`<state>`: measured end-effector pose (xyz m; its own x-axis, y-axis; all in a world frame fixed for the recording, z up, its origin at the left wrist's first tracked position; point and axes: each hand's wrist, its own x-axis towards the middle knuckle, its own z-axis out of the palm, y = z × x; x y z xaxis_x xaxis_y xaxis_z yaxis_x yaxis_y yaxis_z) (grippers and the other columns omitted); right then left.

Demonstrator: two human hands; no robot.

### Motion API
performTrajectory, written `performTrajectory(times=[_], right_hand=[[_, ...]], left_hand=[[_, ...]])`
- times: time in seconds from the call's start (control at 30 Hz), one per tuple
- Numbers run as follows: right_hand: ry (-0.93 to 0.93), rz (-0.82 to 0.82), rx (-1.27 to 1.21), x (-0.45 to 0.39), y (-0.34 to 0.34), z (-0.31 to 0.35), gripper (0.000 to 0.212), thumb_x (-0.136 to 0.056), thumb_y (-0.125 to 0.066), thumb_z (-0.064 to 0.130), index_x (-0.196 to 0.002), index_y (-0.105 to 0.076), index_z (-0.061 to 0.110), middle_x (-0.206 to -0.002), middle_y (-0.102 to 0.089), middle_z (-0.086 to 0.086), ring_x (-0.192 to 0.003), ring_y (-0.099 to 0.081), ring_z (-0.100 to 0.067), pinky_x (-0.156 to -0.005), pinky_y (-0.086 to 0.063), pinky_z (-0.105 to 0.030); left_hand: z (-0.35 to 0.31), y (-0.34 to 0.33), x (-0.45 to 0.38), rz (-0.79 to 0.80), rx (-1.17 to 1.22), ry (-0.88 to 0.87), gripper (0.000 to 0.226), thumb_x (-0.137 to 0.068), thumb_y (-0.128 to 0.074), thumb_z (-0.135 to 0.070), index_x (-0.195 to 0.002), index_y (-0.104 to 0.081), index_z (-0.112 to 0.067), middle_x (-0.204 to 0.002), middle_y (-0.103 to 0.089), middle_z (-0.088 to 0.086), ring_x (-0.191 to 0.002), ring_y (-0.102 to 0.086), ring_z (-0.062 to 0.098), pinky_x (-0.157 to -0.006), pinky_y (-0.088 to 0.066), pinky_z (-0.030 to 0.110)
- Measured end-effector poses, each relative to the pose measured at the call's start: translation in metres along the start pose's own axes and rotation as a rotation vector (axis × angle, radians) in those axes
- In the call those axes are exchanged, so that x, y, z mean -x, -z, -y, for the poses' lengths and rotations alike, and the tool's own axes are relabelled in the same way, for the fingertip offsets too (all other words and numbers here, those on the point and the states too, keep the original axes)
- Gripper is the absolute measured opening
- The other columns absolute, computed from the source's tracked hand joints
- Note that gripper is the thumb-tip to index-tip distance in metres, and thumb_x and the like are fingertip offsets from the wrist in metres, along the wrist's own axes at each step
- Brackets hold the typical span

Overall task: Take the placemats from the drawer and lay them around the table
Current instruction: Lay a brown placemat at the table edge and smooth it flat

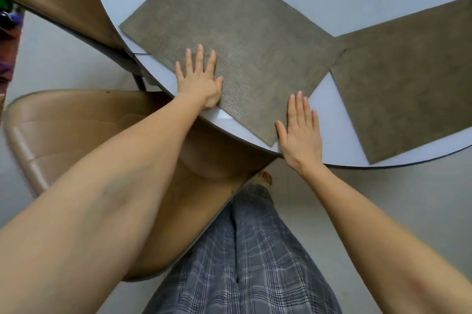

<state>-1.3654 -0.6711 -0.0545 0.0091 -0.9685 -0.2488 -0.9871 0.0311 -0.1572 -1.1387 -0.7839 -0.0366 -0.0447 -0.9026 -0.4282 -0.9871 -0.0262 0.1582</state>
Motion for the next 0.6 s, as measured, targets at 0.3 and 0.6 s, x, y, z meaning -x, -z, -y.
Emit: performTrajectory(times=[0.3, 0.6], right_hand=[[0.029, -0.203, -0.113, -0.122, 0.053, -0.001, 0.061, -0.102, -0.031, 0.033, -0.153, -0.009, 0.007, -0.161, -0.002, -0.010, -0.149, 0.000, -0.021, -0.120, 0.003, -0.032], [0.138, -0.100, 0.002, -0.184, 0.038, -0.034, 0.063, -0.101, -0.024, 0.045, -0.154, -0.007, 0.014, -0.162, -0.004, -0.004, -0.149, -0.001, -0.019, -0.121, 0.002, -0.032]], left_hand=[[-0.054, 0.023, -0.047, -0.222, 0.080, -0.099, 0.055, -0.101, -0.035, -0.033, -0.151, -0.024, -0.017, -0.161, -0.010, 0.011, -0.149, -0.001, 0.032, -0.119, -0.001, 0.051], [-0.079, -0.002, -0.085, -0.150, -0.019, -0.049, 0.060, -0.102, -0.018, -0.043, -0.154, 0.005, -0.025, -0.162, 0.014, 0.002, -0.148, 0.016, 0.029, -0.118, 0.011, 0.051]])
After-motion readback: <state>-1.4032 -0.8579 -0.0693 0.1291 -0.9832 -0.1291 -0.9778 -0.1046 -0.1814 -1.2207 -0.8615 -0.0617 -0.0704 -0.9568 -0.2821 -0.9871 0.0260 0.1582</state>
